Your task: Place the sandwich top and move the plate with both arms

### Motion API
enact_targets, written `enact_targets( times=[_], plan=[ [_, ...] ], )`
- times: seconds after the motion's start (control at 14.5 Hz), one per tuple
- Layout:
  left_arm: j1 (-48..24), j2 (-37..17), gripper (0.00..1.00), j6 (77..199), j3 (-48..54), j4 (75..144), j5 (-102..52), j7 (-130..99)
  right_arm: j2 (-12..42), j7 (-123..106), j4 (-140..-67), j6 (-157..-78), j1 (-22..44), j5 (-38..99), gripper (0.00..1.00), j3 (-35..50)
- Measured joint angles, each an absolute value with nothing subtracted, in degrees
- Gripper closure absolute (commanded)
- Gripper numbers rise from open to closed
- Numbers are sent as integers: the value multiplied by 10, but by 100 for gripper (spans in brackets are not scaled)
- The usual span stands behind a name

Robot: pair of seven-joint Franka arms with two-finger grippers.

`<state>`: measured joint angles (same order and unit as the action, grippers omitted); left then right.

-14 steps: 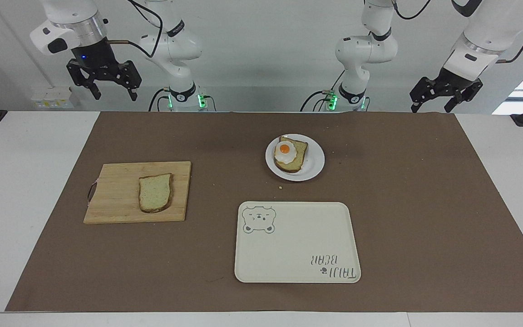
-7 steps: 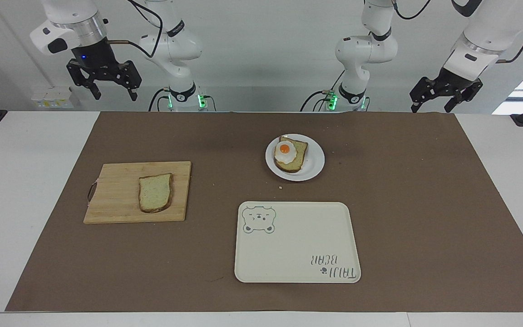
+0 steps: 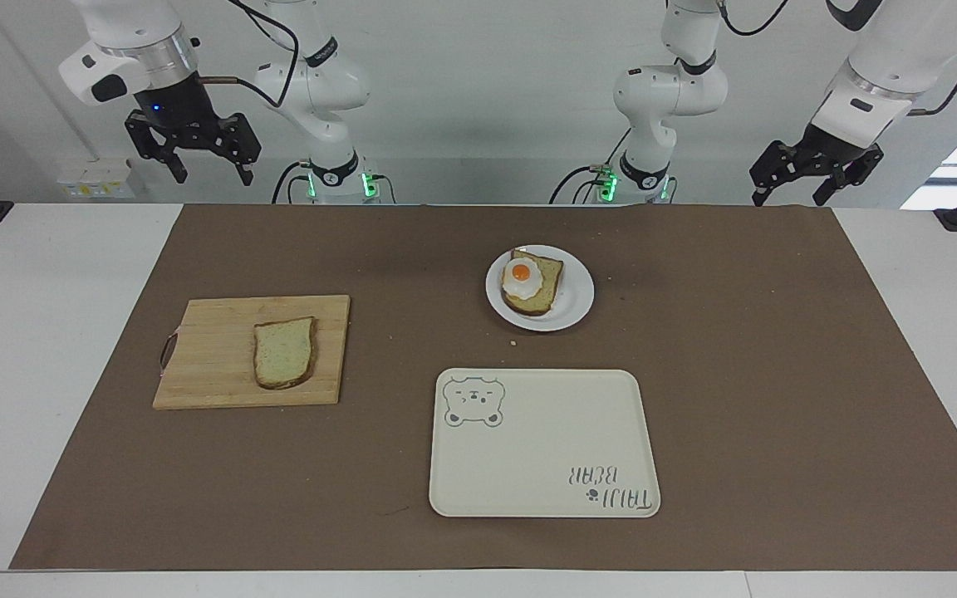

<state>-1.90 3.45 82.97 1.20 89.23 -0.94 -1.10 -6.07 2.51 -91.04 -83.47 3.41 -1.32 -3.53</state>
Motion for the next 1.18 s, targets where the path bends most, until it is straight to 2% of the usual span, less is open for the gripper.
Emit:
enact_targets(
  times=[0.83, 1.18],
  plan=[
    [-19, 35, 0, 830, 12, 892, -9, -11, -61, -20, -1039, -974, 34, 4, 0, -35],
    [-19, 35, 0, 830, 12, 892, -9, -11, -38, -47, -1104, -1060, 31, 13, 0, -37]
  ],
)
